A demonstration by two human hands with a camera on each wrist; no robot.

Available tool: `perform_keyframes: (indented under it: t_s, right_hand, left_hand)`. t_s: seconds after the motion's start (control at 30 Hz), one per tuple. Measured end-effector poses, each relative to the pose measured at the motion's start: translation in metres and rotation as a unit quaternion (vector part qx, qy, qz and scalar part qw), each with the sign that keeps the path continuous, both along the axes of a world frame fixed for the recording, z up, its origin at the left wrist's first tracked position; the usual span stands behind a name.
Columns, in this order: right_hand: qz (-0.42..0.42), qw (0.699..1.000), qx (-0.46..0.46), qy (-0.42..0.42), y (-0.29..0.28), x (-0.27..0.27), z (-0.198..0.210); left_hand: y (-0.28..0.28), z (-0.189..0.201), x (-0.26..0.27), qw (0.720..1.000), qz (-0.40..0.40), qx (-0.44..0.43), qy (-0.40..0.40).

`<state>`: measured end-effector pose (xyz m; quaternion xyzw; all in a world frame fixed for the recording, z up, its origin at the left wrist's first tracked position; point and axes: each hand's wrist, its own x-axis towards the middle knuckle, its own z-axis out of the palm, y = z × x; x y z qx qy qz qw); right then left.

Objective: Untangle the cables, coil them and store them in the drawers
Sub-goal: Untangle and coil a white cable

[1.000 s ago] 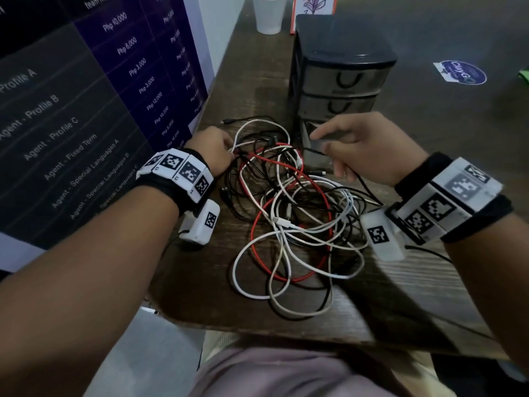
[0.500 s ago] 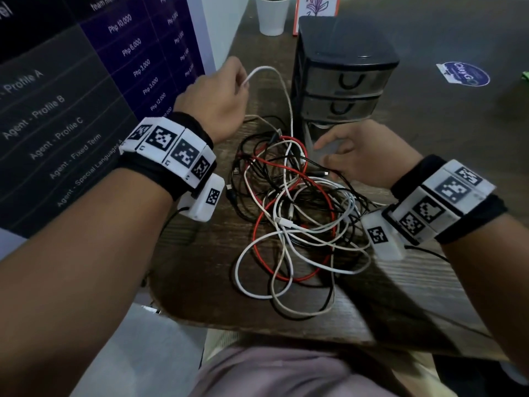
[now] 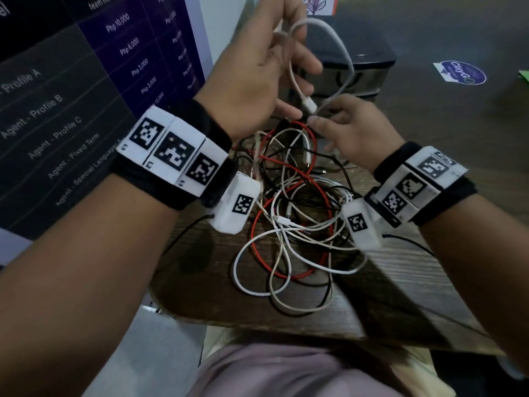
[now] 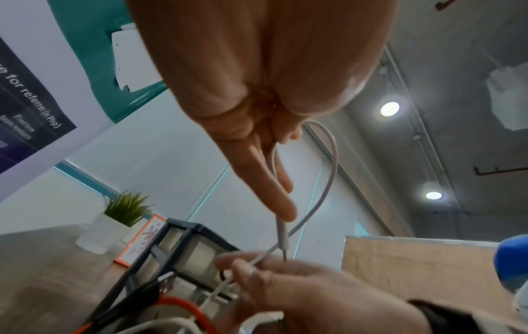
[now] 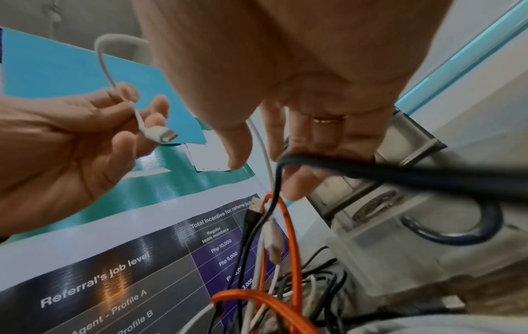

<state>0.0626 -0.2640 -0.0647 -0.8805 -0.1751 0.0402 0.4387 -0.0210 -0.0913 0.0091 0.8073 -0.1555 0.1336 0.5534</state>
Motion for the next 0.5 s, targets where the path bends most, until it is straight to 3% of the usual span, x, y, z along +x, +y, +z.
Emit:
perform_keyframes:
  t_s: [0.13,0.23,0.37,0.5]
  right_hand:
    - [0.005,0.998,0.059,-0.010,0.005,-0.001,0.004]
    - [-0.010,0.996,0.073,-0.058,0.001,0.003,0.012]
    - [-0.004,0.982,0.164,-0.098,-0.002,0.000,0.029]
    - [0.042,0.962,0.229,-0.141,-0.001,-0.008,0.042]
  left_hand:
    - [0.001,-0.014,0.003,0.998,-0.010,-0.024,0.060]
    - [0.007,-0.030,0.005,0.995,0.038,0.021,0.093]
    - [0.010,-0.052,0.010,0.975,0.100,0.098,0.174]
    - [-0.002,-0.071,0.011,0.958,0.077,0.158,0.225]
